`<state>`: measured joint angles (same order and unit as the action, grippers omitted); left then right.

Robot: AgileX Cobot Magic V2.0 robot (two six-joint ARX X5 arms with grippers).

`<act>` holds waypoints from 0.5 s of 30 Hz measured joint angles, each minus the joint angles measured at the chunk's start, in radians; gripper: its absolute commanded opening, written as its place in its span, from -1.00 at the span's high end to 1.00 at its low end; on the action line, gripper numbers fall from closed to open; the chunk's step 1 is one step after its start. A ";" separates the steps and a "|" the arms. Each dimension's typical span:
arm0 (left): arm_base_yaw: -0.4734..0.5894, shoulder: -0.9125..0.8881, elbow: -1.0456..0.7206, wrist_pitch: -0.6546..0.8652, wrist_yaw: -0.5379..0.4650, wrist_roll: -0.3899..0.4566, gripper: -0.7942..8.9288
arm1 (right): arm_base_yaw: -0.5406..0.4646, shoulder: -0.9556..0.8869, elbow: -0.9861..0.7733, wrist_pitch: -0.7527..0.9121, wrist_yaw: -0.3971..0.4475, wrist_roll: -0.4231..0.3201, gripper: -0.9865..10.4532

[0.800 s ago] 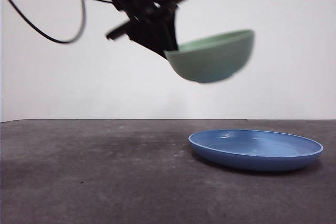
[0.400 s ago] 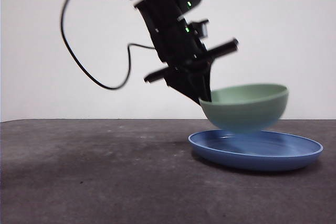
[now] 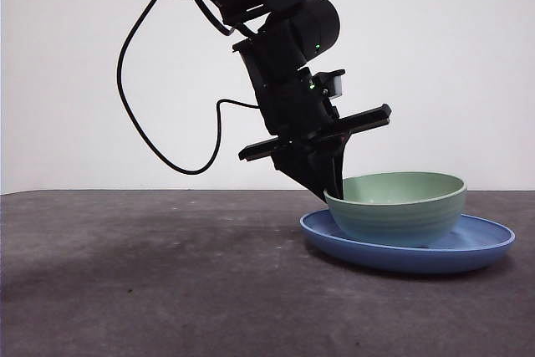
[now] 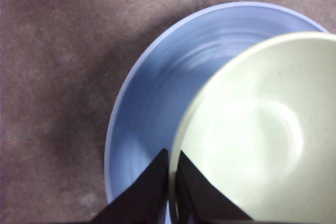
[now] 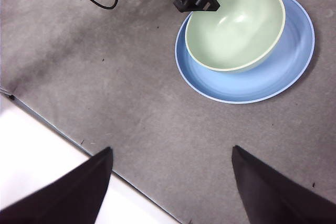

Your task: Place the green bowl on the blue plate

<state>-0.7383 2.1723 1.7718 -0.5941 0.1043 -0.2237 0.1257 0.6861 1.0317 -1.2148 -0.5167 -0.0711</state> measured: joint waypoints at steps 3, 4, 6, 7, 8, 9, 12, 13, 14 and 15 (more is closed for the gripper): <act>0.000 0.000 0.001 0.000 0.000 0.000 0.65 | 0.000 0.000 0.000 0.000 0.000 0.000 0.19; 0.000 0.000 0.001 -0.001 0.000 0.000 0.56 | 0.000 0.000 0.000 0.000 0.000 0.000 0.19; -0.001 0.000 0.002 -0.002 0.000 0.000 0.43 | 0.000 0.000 0.000 0.000 0.000 0.000 0.19; -0.002 0.000 0.002 -0.002 0.000 0.000 0.38 | 0.000 0.000 0.000 0.000 0.000 0.000 0.19; -0.004 0.000 0.002 -0.002 0.000 0.000 0.37 | 0.000 0.000 0.000 0.000 0.000 0.000 0.19; -0.006 0.000 0.002 -0.002 0.000 0.000 0.37 | 0.000 0.000 0.000 0.000 0.000 0.000 0.19; -0.010 0.000 0.007 -0.024 0.000 0.000 0.37 | 0.000 0.000 0.000 0.000 0.000 0.000 0.19; -0.011 0.000 0.012 -0.038 0.000 0.000 0.37 | 0.000 0.000 0.000 0.000 0.000 0.000 0.19; -0.011 0.000 0.019 -0.052 0.000 0.000 0.37 | 0.000 0.000 0.000 0.000 0.000 0.000 0.19; -0.011 0.000 0.024 -0.058 0.000 0.000 0.37 | 0.000 0.000 0.000 0.000 0.000 0.000 0.19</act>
<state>-0.7490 2.1719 1.7954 -0.6518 0.1047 -0.2234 0.1257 0.6861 1.0317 -1.2148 -0.5167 -0.0711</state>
